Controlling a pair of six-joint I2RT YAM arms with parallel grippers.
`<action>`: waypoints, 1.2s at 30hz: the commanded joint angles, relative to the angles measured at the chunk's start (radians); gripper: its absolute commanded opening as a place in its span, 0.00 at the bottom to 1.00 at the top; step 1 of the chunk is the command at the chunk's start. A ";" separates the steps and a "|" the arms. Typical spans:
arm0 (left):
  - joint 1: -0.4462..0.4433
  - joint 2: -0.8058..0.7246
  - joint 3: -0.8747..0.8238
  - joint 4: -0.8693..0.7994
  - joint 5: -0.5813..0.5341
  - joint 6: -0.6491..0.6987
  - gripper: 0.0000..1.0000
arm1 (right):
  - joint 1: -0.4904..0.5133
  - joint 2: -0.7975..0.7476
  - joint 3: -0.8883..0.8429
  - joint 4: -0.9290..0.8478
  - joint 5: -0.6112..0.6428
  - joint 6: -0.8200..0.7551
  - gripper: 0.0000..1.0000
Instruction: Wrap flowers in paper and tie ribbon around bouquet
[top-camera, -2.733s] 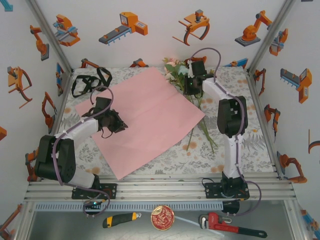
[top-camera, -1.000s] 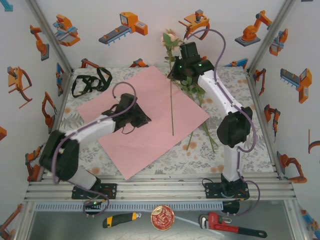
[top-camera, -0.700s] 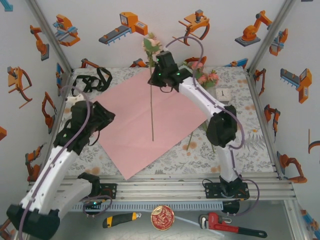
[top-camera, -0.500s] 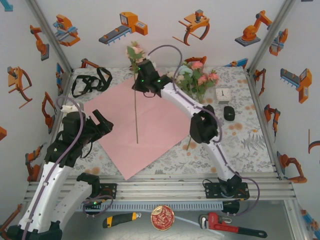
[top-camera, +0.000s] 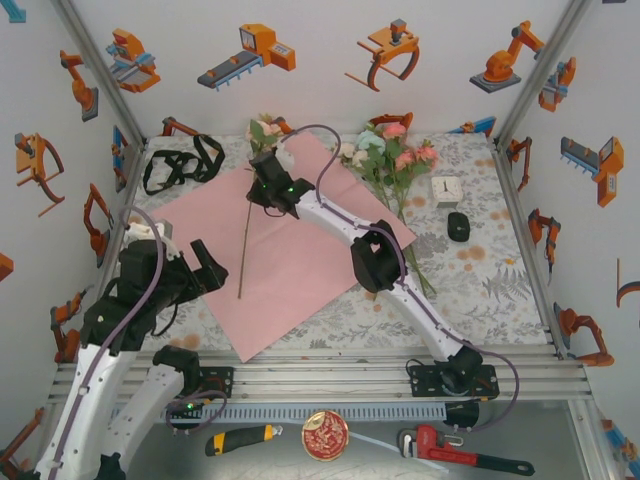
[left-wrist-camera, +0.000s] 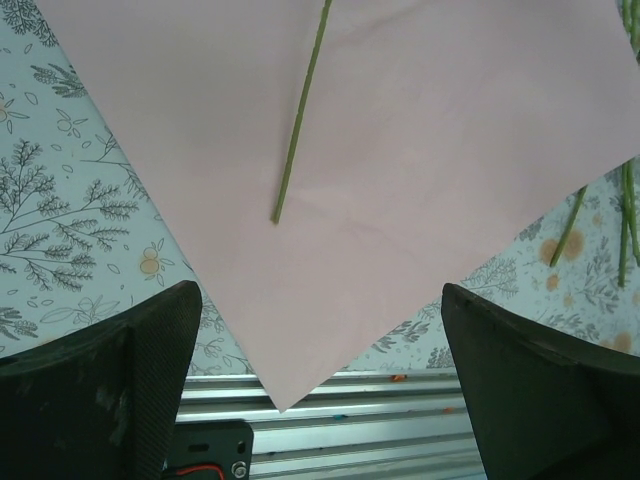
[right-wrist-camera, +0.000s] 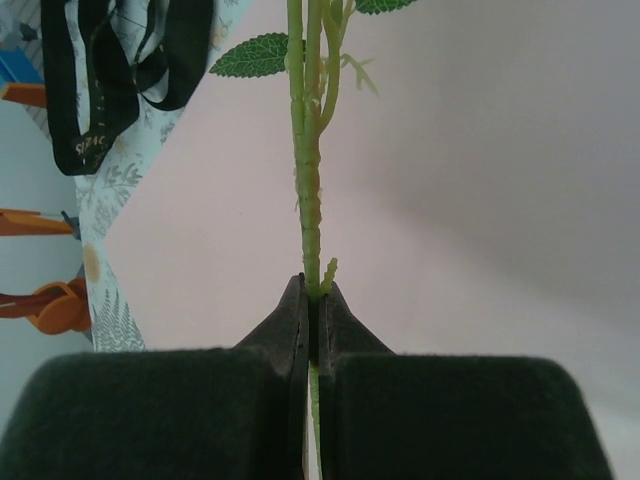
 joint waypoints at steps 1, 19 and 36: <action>0.007 -0.027 -0.005 -0.034 0.011 0.026 0.97 | -0.003 -0.019 -0.026 0.039 0.035 -0.027 0.00; 0.006 -0.047 -0.042 -0.015 0.059 0.017 0.98 | -0.052 0.018 0.065 0.084 -0.024 -0.011 0.00; 0.007 -0.044 -0.055 0.024 0.075 0.022 0.99 | -0.099 -0.131 0.048 -0.007 -0.139 -0.114 0.43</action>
